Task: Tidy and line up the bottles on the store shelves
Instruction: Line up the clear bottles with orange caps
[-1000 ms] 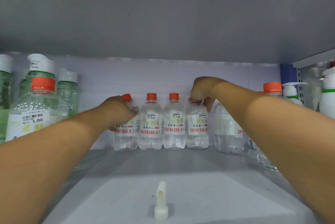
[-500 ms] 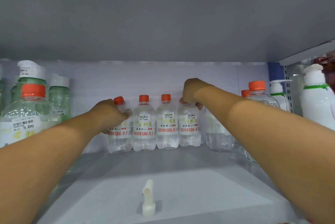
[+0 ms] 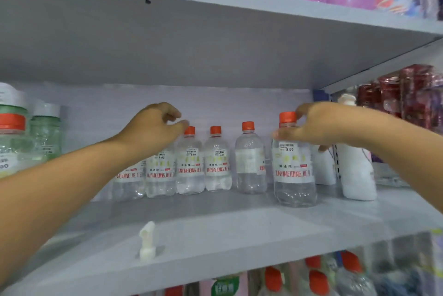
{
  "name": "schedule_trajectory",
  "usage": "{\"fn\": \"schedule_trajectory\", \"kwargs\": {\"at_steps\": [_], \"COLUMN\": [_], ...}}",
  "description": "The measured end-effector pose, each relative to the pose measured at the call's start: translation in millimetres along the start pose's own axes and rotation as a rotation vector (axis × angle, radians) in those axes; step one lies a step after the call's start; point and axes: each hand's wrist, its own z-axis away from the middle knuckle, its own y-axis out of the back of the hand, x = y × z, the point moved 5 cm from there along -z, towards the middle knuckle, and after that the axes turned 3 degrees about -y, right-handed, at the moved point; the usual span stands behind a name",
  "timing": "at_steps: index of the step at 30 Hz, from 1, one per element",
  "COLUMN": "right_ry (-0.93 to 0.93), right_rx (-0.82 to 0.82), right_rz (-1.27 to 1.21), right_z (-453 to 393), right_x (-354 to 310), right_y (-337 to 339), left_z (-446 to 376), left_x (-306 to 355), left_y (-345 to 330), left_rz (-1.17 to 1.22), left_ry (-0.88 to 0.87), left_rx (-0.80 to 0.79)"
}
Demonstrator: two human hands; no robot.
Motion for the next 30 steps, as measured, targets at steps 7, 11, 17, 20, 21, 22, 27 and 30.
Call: {"fn": "schedule_trajectory", "kwargs": {"at_steps": [7,11,17,20,21,22,27,30], "right_ry": [0.174,0.281,0.37,0.34,0.309,0.272,0.198,0.186], "right_rx": [-0.143,-0.247,0.029,-0.006,-0.09,-0.171,-0.037,0.184], "right_rz": [-0.41,-0.448,-0.19,-0.169,-0.154,-0.107,0.125,0.132], "right_z": [-1.4,-4.0,-46.0,-74.8,-82.7,-89.0,-127.6,-134.9], "right_x": [-38.5,-88.4,-78.1,-50.8,-44.5,-39.3,-33.4,-29.4], "right_y": [-29.6,-53.6,-3.6,2.4,-4.3,-12.0,-20.1,-4.7], "left_z": [20.4,30.6,40.4,53.3,57.0,57.7,37.2,12.8], "left_x": [59.5,64.7,7.3,-8.9,-12.0,-17.4,-6.3,46.7], "left_y": [-47.9,-51.5,-3.0,22.9,30.7,36.7,42.4,18.8], "left_rz": [-0.04,-0.058,-0.032,-0.102,-0.124,-0.155,-0.559,-0.645], "left_ry": [0.016,0.013,0.266,0.383,0.421,0.453,0.323,0.071], "left_rx": [-0.512,-0.491,-0.363,-0.309,-0.272,-0.227,0.01,-0.019]}}
